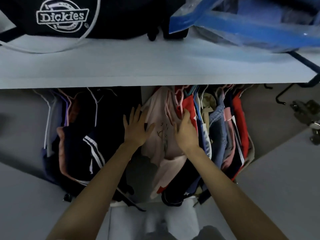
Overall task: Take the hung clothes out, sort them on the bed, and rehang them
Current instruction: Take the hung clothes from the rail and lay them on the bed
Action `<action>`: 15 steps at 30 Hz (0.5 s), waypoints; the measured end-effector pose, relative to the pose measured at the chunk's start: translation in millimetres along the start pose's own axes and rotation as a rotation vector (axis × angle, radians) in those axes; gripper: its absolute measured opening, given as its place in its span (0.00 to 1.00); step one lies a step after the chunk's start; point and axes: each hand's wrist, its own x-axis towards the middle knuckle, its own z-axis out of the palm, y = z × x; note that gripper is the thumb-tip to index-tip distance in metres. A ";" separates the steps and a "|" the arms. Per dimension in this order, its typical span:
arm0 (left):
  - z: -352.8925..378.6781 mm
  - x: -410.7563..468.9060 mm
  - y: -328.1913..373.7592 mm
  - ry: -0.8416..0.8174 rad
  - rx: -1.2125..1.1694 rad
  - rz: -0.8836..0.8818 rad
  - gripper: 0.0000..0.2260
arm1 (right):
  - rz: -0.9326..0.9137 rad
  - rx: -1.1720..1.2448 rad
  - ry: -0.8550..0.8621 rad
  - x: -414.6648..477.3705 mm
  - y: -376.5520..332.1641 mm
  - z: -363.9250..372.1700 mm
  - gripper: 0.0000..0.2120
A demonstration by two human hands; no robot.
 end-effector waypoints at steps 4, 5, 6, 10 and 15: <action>-4.3 22.6 0.5 -0.006 -0.042 0.002 0.34 | 0.092 -0.099 -0.038 15.1 -9.8 -5.7 0.21; -5.8 28.2 1.3 -0.012 -0.050 0.003 0.33 | 0.102 -0.107 -0.033 18.0 -12.0 -6.6 0.20; -7.5 33.5 2.0 -0.010 -0.067 0.011 0.33 | 0.109 -0.111 -0.022 20.4 -14.2 -7.7 0.18; -18.5 48.3 6.1 0.003 -0.172 0.080 0.33 | 0.114 -0.088 0.020 24.2 -23.2 -13.6 0.14; -33.2 55.8 2.9 -0.042 -0.320 0.180 0.29 | 0.103 -0.001 0.052 20.1 -27.9 -17.9 0.10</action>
